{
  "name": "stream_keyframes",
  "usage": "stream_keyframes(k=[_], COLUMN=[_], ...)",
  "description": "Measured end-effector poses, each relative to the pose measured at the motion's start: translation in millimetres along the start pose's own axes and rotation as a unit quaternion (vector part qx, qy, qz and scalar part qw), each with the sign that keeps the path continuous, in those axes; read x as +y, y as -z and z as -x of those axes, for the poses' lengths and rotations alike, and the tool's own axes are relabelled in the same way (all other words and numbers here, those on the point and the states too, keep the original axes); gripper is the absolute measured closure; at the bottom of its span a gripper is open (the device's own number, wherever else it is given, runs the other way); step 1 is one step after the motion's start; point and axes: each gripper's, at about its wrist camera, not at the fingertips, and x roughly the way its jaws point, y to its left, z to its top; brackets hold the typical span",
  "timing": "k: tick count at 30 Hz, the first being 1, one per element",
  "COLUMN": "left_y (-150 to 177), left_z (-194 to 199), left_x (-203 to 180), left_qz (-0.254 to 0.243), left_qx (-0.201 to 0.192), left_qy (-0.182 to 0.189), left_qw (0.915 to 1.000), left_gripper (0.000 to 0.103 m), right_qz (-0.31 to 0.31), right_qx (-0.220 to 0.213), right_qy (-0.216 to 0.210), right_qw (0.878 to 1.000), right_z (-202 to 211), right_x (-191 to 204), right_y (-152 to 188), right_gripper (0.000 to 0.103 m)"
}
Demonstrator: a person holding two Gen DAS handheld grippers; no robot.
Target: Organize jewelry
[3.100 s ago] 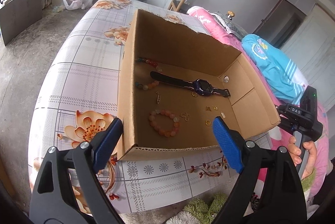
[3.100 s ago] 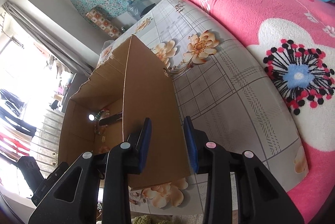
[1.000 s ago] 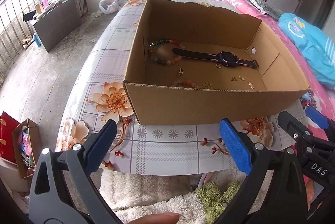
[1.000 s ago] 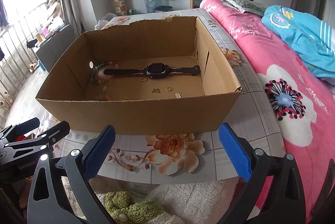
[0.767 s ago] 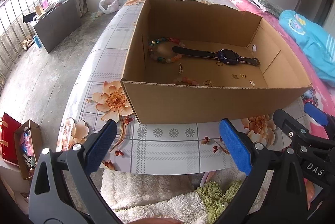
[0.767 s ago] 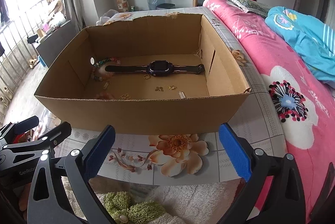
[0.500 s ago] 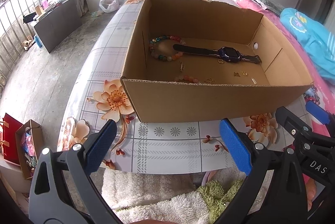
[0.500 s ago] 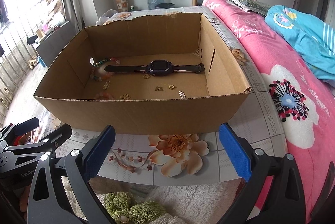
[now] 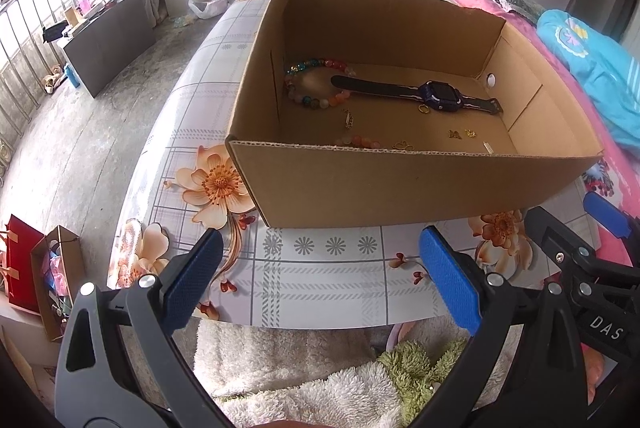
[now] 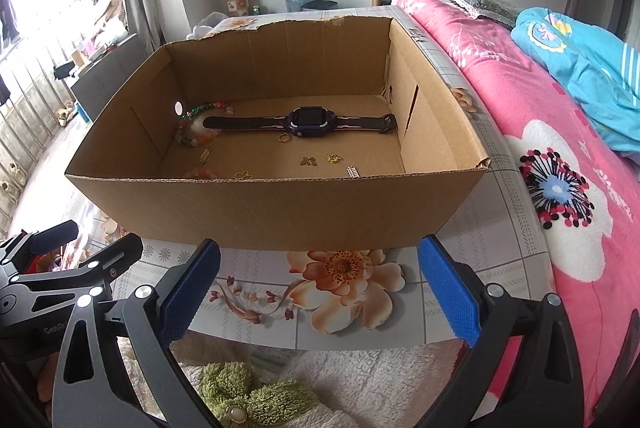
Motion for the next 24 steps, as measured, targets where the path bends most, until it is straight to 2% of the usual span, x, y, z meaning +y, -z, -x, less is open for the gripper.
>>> stream_keyframes(k=[24], left_y=[2.3], left_z=[-2.3], left_x=[-0.2], left_qz=[-0.002], left_qx=[0.001], left_qy=[-0.001], left_qw=[1.0], left_gripper=[0.008], right_qz=[-0.001], right_qx=[0.006], right_qy=[-0.005], right_qw=[1.0], right_z=[-4.0], right_x=[-1.7], right_y=[-0.4], right_gripper=[0.006])
